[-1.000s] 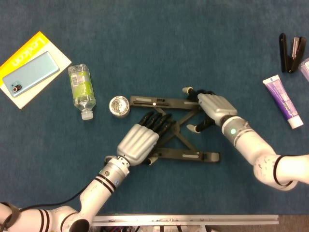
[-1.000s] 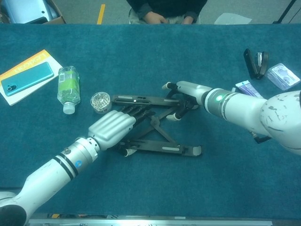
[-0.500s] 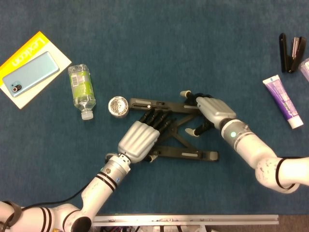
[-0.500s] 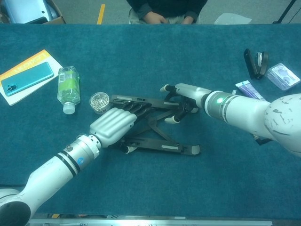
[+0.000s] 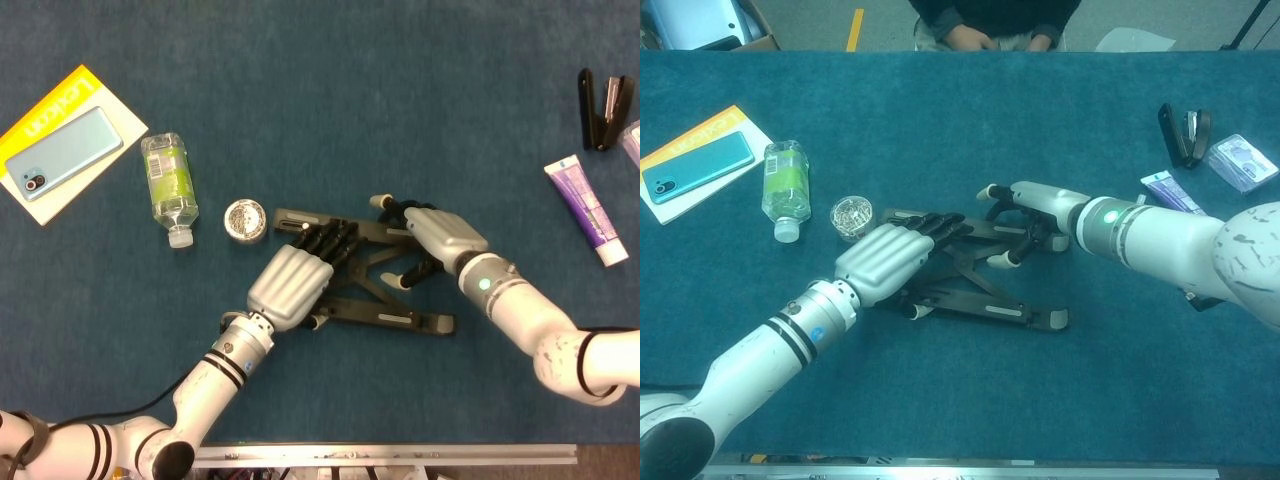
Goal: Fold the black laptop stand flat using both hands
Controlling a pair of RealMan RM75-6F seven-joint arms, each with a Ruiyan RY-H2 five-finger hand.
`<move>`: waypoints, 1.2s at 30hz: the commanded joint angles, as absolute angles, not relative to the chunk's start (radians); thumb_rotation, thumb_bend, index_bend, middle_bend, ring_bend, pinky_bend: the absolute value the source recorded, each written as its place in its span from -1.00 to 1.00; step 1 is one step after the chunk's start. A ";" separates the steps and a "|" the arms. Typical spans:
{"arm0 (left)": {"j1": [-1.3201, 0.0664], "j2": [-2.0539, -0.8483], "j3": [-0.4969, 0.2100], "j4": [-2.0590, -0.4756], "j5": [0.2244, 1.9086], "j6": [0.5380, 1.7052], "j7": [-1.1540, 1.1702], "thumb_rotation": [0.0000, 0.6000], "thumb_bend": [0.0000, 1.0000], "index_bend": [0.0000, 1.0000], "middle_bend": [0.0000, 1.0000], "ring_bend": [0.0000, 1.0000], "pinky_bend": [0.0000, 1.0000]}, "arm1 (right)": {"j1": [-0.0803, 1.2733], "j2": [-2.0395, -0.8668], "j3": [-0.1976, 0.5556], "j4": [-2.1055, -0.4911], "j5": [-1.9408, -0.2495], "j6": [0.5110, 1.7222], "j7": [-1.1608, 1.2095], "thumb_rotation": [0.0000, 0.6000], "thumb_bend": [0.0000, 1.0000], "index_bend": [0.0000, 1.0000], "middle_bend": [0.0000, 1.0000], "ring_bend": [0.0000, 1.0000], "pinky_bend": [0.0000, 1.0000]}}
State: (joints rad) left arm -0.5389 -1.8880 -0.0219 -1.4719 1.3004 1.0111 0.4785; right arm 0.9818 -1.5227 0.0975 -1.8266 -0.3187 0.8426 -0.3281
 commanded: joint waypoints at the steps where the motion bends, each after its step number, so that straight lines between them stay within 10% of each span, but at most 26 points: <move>1: -0.542 -1.889 -0.025 -1.471 1.297 1.009 0.481 1.00 -0.37 -1.00 -1.00 -1.00 -1.00 | 0.981 -1.523 0.097 -1.829 -0.321 0.845 -0.325 0.88 -0.52 -1.00 -0.57 -1.00 -0.93; 36: -0.541 -1.888 -0.031 -1.466 1.277 1.048 0.499 1.00 -0.37 -1.00 -1.00 -1.00 -1.00 | 0.982 -1.511 0.084 -1.840 -0.310 0.860 -0.307 0.78 -0.52 -1.00 -0.57 -1.00 -0.93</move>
